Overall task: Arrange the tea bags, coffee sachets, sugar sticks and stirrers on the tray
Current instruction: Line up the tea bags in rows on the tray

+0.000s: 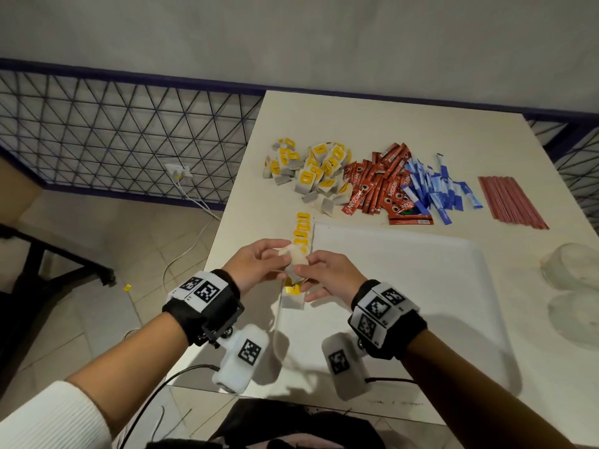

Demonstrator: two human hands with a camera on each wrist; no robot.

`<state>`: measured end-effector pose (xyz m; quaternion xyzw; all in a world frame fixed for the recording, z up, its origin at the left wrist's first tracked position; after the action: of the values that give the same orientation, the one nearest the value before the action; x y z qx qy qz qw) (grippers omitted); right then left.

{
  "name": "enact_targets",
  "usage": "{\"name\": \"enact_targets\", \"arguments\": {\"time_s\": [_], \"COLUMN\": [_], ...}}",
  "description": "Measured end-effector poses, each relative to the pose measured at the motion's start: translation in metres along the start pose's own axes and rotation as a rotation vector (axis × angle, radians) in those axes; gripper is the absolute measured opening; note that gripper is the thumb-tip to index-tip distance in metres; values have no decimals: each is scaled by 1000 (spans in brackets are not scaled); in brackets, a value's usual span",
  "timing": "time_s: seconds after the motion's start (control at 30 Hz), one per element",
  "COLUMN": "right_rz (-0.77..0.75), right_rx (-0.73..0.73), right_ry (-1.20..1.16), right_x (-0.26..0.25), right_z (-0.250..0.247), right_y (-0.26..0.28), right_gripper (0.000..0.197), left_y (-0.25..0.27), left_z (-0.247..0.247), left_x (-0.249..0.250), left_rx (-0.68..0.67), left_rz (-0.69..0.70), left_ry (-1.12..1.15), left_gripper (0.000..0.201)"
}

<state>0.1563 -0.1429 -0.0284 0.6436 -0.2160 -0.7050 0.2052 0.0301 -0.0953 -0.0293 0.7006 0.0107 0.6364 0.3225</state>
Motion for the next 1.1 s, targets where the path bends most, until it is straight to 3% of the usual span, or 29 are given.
{"name": "enact_targets", "arguments": {"time_s": [0.2,0.33,0.4,0.47,0.63,0.77,1.0,1.1], "right_rz": [-111,-335,-462,-514,-536,-542,-383,-353], "right_rx": [83,177,164,129,81,171,164,147], "right_ry": [-11,291,473,601,589,394,314,321], "right_x": [3,-5,-11,-15,-14,-16,-11,-8], "right_z": [-6,-7,-3,1,1,-11,-18,-16], "right_y": [2,2,3,5,6,8,5,6], "right_gripper": [14,26,23,20,20,12,19,18], "left_y": [1,-2,-1,-1,-3,-2,1,3], "left_z": [1,3,9,13,14,8,2,-1], "left_x": [-4,-8,-10,-11,-13,-13,-7,-9], "left_rx": [93,147,104,70,52,79,96,96], "left_rz": [53,4,-89,-148,-111,-78,116,130], "left_ry": [-59,-169,-67,48,72,14,-276,-300], "left_gripper": [25,18,2,13,9,10,6,11]}}
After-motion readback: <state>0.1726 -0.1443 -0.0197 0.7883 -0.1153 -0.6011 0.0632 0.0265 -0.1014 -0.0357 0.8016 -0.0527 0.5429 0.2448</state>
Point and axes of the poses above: each hand's wrist, its own y-axis away from the middle knuckle, its own z-axis out of the palm, x = y × z, the point moved 5 cm from there along -y, towards the middle knuckle, and after that the axes turned 7 degrees about -y, right-handed, at the moved point
